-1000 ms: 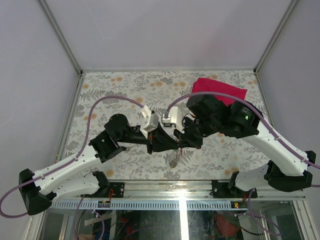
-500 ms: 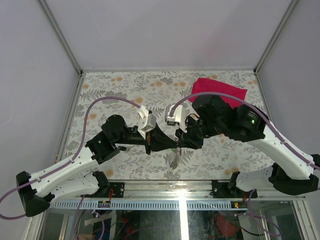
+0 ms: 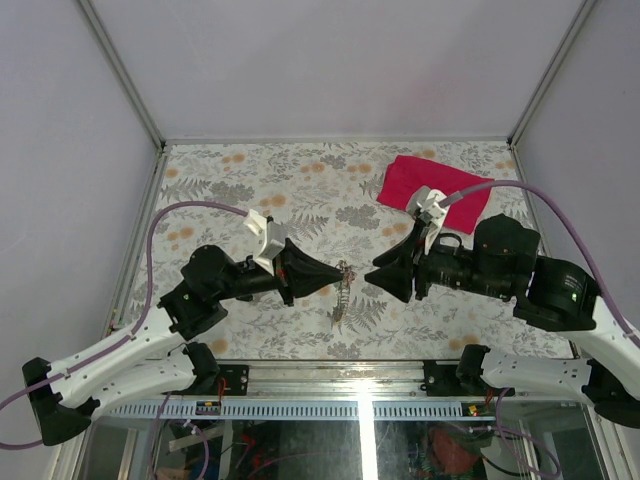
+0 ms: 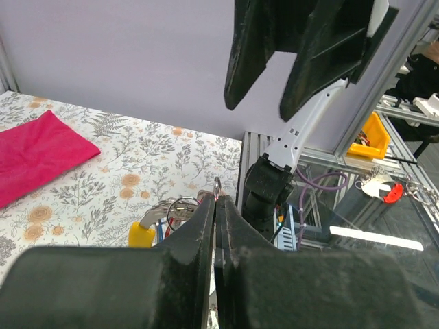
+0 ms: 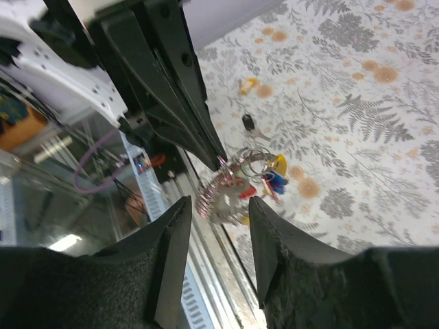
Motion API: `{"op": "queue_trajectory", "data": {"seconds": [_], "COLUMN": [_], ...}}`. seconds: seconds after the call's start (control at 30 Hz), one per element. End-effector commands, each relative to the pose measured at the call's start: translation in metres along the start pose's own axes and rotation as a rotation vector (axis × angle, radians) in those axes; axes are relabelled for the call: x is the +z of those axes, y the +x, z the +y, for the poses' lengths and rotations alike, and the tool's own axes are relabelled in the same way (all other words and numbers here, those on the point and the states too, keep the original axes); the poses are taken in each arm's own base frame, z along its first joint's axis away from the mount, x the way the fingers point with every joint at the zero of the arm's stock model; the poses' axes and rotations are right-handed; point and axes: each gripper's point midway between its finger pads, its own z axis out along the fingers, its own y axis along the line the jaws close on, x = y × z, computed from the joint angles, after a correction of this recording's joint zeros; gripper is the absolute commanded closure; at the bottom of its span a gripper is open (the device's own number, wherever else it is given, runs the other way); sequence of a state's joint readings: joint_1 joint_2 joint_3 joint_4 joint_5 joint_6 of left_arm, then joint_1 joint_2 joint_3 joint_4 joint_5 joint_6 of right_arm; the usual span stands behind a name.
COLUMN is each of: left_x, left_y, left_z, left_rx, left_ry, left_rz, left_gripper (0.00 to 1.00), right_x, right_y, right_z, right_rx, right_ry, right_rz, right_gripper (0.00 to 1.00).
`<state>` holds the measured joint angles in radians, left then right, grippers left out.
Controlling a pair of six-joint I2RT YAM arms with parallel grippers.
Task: Put the keys on the keyring
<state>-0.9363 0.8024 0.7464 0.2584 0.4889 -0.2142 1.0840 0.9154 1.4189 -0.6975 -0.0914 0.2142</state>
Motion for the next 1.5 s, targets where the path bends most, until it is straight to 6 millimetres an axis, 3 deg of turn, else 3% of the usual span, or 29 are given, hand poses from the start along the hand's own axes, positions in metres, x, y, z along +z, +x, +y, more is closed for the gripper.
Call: {"op": "queue_trajectory", "data": {"seconds": [0.0,0.3,0.87,1.07,1.37,1.47], "left_x": [0.001,0.000,0.000,-0.001,-0.001,-0.002], "left_y": [-0.036,-0.046,-0.052,-0.050,-0.050,-0.051], "left_z": [-0.003,-0.013,-0.018,-0.017,-0.016,-0.016], "left_rx": [0.028,0.037,0.046,0.043,0.045,0.046], "left_ry": [-0.011,0.039,0.059,0.053,0.049,0.045], "left_rz": [-0.151,-0.184,-0.194,-0.194,-0.196,-0.201], "left_gripper": [1.00,1.00,1.00,1.00,1.00,1.00], "right_x": [0.009,0.020,0.030,0.028,0.029,0.028], "right_y": [-0.038,-0.019,-0.014,-0.017,-0.016,-0.016], "right_z": [0.015,0.006,0.006,0.007,0.008,0.005], "right_rx": [0.175,0.206,0.206,0.202,0.201,0.201], "right_ry": [-0.046,-0.009,-0.016,-0.020,-0.025,-0.010], "right_rz": [-0.163,-0.128,-0.100,-0.116,-0.112,-0.119], "right_gripper": [0.54,0.55,0.65,0.83,1.00,1.00]}}
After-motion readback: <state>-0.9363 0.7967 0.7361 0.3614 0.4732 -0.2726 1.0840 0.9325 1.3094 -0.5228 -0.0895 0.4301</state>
